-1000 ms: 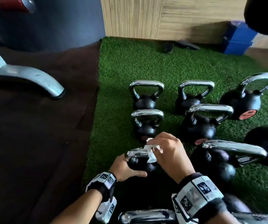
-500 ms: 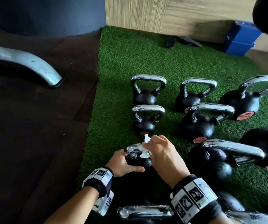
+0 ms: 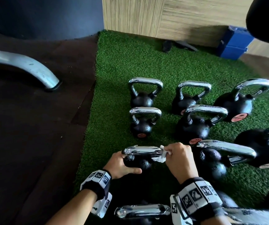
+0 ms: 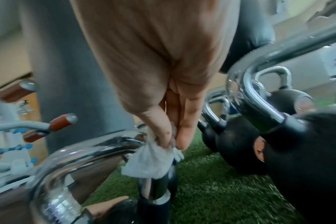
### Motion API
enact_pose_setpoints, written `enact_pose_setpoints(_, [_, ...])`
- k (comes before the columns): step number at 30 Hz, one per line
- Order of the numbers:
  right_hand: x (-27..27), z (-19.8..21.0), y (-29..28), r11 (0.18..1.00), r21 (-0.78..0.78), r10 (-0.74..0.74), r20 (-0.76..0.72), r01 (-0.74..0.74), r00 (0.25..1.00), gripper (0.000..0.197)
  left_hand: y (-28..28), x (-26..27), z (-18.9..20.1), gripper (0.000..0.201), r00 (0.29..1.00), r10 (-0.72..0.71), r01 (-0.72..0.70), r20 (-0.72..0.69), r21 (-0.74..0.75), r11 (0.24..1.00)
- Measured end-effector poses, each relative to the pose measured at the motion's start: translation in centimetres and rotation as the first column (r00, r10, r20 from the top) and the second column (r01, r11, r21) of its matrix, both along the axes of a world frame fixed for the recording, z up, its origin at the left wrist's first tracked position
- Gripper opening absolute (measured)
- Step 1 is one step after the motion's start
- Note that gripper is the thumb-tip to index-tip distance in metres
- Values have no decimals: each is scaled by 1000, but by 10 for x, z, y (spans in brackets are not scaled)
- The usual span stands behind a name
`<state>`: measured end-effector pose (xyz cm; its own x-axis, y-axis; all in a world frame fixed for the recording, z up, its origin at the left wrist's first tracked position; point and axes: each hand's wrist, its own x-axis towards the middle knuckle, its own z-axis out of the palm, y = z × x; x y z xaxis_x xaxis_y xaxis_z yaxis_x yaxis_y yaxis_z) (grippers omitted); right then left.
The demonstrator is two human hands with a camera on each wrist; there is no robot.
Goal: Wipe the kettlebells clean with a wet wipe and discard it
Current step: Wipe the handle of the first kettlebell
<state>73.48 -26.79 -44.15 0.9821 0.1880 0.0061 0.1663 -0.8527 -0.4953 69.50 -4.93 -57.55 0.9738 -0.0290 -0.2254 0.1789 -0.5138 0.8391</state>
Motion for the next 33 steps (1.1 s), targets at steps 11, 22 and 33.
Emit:
enact_pose_setpoints(11, [32, -19, -12, 1000, -7, 5, -230, -7, 973, 14, 1, 4, -1, 58, 1000, -17, 17, -2, -15, 1000])
enact_pose_setpoints(22, [52, -26, -2, 991, -24, 112, -406, -133, 907, 27, 25, 8, 10, 61, 975, -191, 203, -116, 107, 973])
enact_pose_setpoints(33, [38, 42, 15, 855, 507, 255, -234, -106, 938, 21, 32, 18, 108, 66, 946, -39, 171, 321, -396, 902])
